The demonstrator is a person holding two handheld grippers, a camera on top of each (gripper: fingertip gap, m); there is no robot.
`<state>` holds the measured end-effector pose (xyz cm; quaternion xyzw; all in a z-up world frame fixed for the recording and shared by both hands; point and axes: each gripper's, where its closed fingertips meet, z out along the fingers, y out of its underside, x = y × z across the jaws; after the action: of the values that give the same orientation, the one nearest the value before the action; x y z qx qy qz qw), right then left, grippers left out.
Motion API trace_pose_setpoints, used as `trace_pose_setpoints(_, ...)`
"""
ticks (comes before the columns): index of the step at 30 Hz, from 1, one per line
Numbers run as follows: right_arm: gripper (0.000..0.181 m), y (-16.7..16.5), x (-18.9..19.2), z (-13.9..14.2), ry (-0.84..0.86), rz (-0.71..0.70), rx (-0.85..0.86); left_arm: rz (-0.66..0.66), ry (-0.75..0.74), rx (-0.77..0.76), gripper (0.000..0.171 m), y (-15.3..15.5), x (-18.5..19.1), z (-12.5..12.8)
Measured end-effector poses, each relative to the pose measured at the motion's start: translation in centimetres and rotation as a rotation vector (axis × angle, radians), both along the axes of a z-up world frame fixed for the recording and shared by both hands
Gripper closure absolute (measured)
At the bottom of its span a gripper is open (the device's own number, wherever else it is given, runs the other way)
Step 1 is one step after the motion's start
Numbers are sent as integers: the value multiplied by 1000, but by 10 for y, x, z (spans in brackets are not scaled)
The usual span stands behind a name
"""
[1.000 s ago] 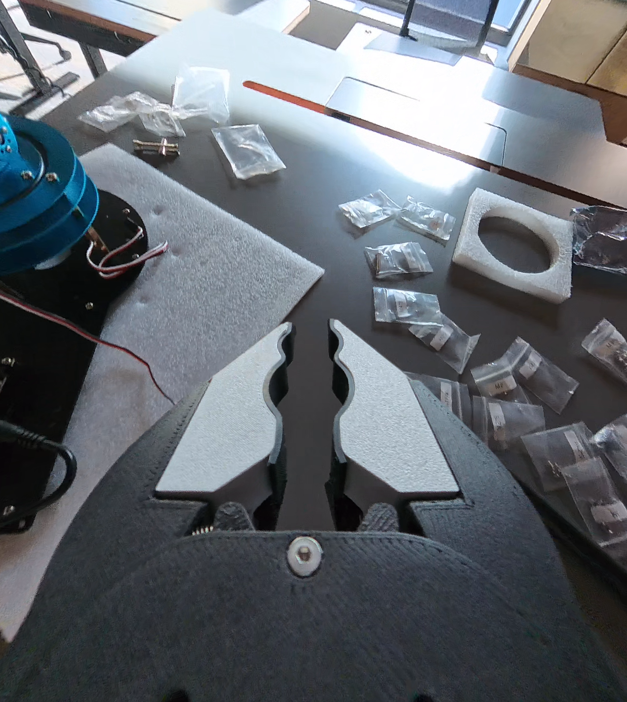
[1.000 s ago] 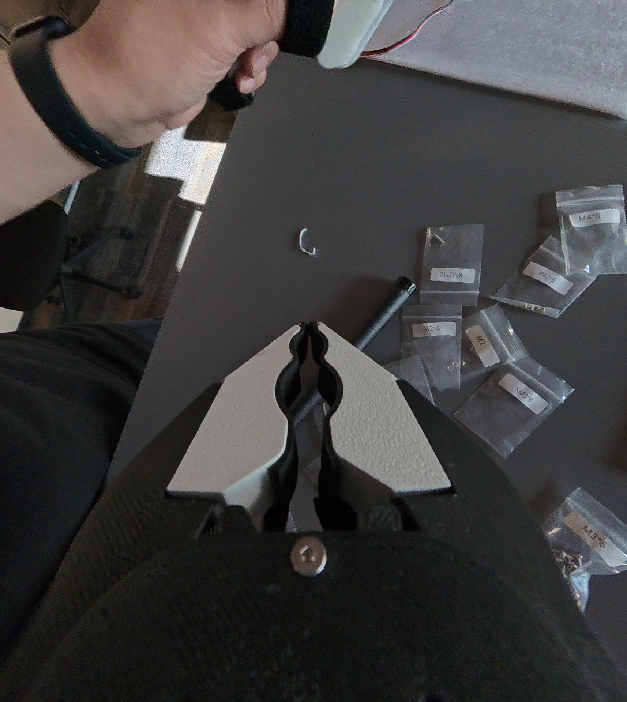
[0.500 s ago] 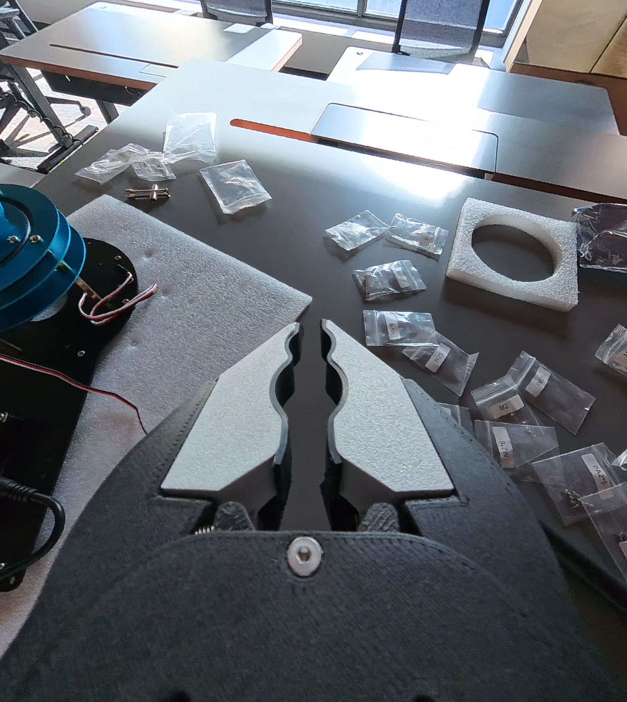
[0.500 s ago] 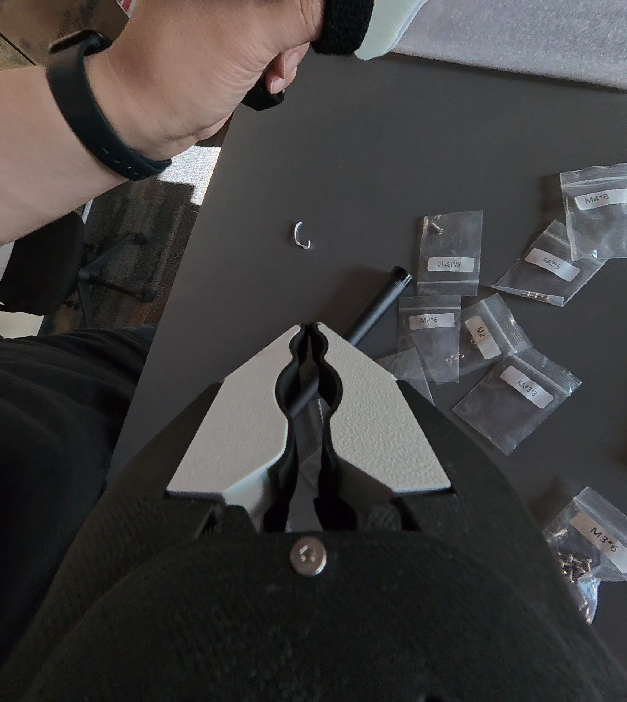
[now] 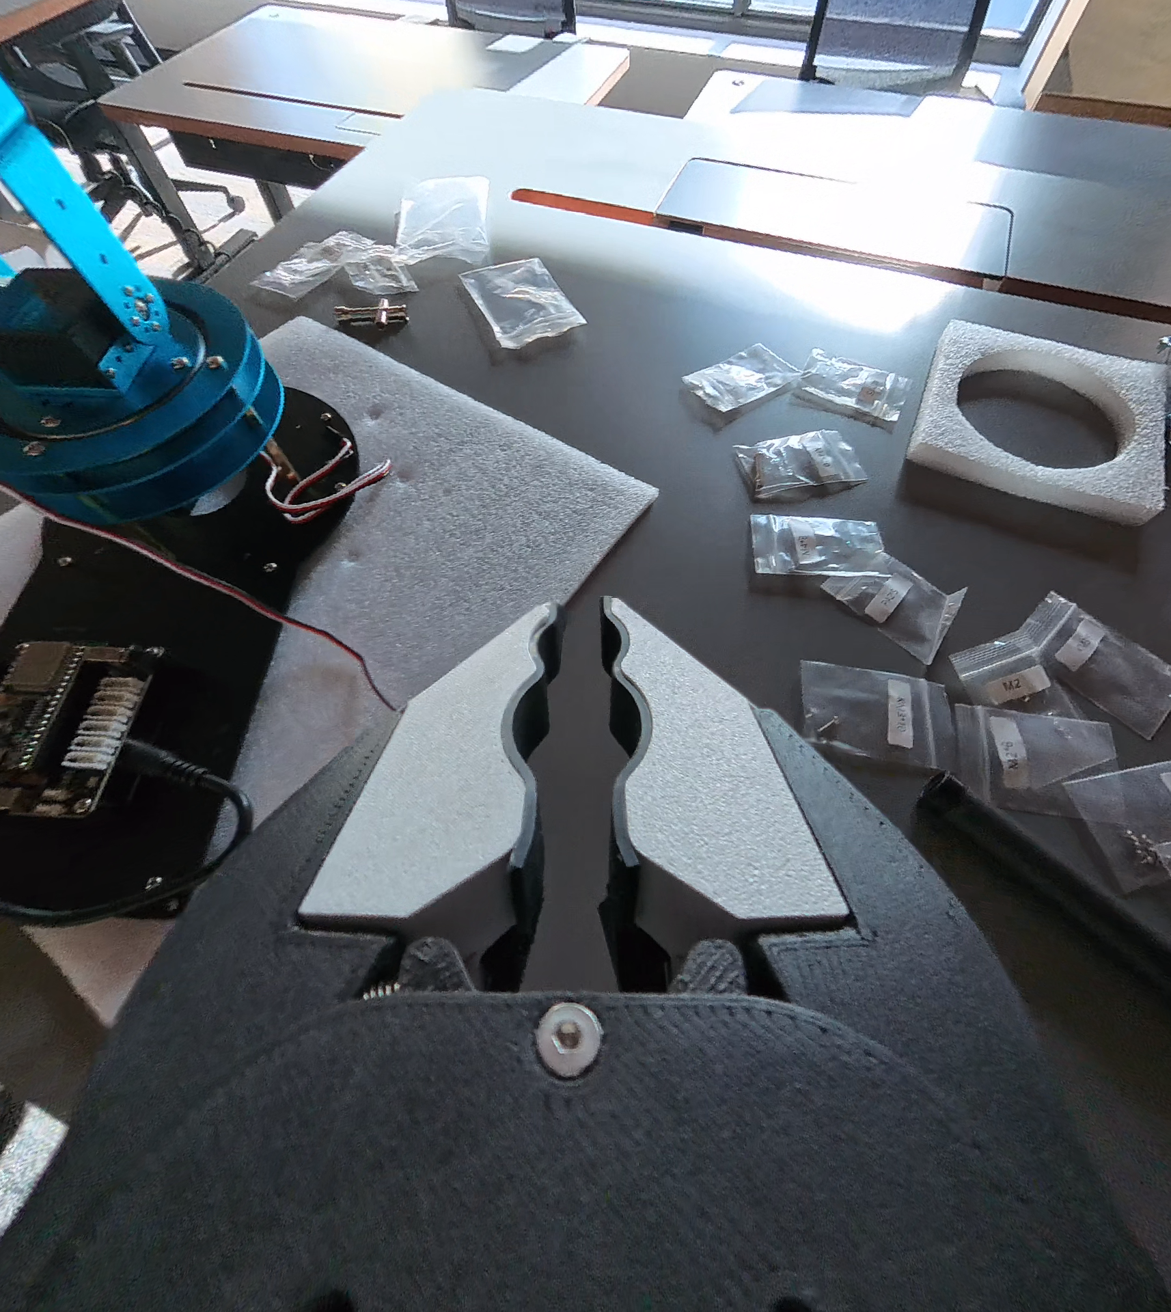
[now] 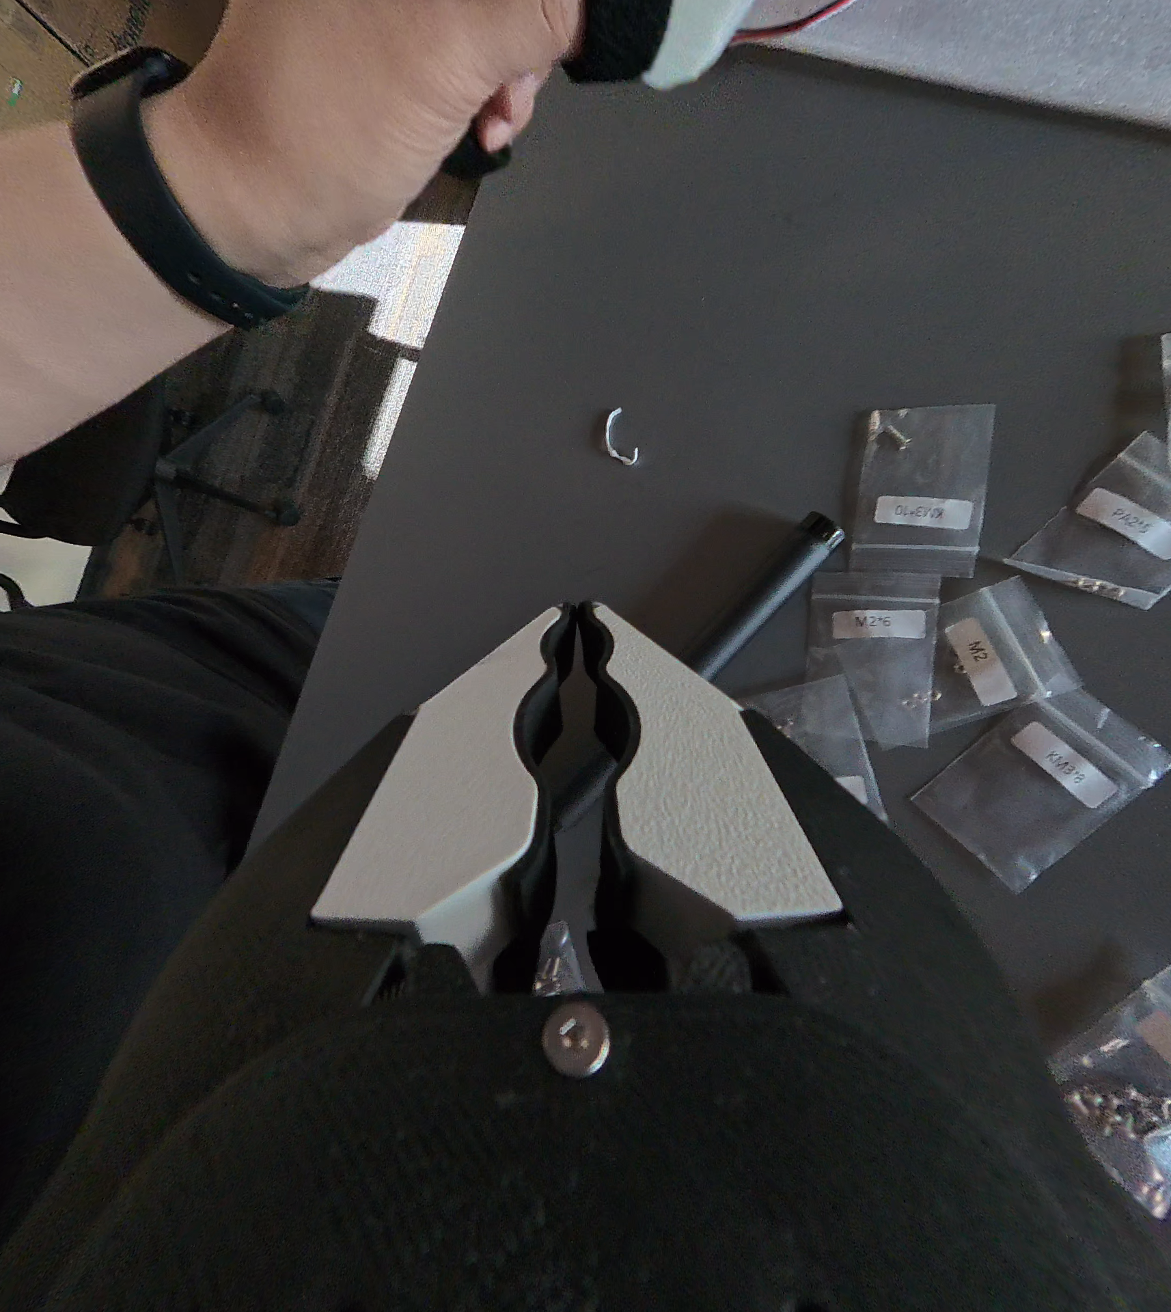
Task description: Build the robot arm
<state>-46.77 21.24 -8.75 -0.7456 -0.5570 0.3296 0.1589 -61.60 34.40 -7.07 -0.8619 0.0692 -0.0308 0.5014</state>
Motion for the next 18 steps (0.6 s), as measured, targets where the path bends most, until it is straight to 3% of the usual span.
trace_pose_setpoints(9, 179, -15, -6, 6, -39, 4, -19, -61, -1, -31, 150, -51, -39, 0)
trace_pose_setpoints(13, 179, -22, -15, -2, -58, 23, -39, -102, -99, -14, 150, -83, -53, 7)
trace_pose_setpoints(18, 179, -30, -24, -7, -80, 45, -55, -134, -140, -76, 146, -110, -74, -4)
